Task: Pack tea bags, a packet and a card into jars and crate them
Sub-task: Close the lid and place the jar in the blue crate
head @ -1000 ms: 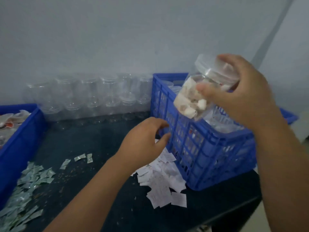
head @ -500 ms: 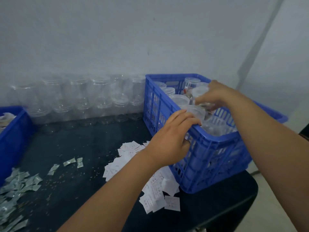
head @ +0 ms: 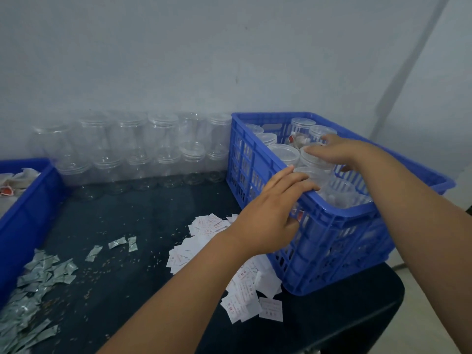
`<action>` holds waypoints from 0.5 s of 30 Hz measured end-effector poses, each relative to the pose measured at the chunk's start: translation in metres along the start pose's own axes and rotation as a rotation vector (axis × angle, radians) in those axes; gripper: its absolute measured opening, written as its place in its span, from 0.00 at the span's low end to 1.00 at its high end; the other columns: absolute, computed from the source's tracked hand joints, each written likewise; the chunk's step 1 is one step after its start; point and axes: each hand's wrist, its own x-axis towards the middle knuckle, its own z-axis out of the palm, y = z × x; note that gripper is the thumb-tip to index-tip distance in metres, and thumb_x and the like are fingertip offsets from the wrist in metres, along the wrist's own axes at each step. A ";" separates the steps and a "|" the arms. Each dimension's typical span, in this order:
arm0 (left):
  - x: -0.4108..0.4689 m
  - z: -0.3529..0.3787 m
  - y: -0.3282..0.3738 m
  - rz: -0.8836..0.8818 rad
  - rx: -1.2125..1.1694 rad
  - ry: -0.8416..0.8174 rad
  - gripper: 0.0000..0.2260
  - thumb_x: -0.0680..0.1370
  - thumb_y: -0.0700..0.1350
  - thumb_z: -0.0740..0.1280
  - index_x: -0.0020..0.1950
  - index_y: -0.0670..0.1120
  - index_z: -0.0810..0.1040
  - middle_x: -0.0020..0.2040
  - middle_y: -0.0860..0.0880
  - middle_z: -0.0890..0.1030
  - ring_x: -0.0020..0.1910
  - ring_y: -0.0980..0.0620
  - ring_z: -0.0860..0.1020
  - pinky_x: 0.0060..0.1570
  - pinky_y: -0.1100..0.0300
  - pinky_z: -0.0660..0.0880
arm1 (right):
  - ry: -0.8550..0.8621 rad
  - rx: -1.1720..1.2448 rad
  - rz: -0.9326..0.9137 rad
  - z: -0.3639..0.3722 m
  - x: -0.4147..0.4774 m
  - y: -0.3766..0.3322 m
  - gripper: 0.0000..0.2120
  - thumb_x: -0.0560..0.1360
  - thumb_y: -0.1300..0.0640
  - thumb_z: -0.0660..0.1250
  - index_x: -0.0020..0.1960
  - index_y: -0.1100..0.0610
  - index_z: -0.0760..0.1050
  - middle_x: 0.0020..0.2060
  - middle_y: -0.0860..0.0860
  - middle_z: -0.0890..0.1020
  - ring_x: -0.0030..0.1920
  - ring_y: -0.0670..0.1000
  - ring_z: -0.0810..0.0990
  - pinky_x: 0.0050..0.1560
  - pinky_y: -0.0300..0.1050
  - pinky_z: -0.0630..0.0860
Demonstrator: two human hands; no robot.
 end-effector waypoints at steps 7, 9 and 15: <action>-0.011 -0.023 0.006 -0.036 0.106 0.032 0.27 0.80 0.41 0.66 0.80 0.52 0.68 0.80 0.54 0.66 0.80 0.55 0.61 0.73 0.63 0.60 | 0.317 -0.040 -0.493 0.005 -0.057 -0.046 0.24 0.80 0.35 0.71 0.69 0.49 0.80 0.62 0.46 0.84 0.61 0.49 0.83 0.55 0.44 0.74; -0.027 -0.033 0.001 -0.071 0.159 0.080 0.24 0.81 0.45 0.66 0.78 0.54 0.70 0.76 0.56 0.70 0.73 0.55 0.69 0.66 0.62 0.69 | 0.299 0.068 -0.649 0.016 -0.091 -0.059 0.16 0.81 0.36 0.71 0.63 0.44 0.81 0.54 0.39 0.85 0.52 0.38 0.83 0.49 0.36 0.74; -0.122 -0.064 -0.056 -0.469 0.244 0.103 0.09 0.82 0.57 0.65 0.62 0.63 0.77 0.52 0.66 0.80 0.50 0.67 0.78 0.43 0.65 0.75 | -0.119 0.222 -0.951 0.080 -0.169 -0.089 0.12 0.81 0.39 0.70 0.62 0.40 0.83 0.52 0.37 0.86 0.56 0.39 0.85 0.55 0.33 0.79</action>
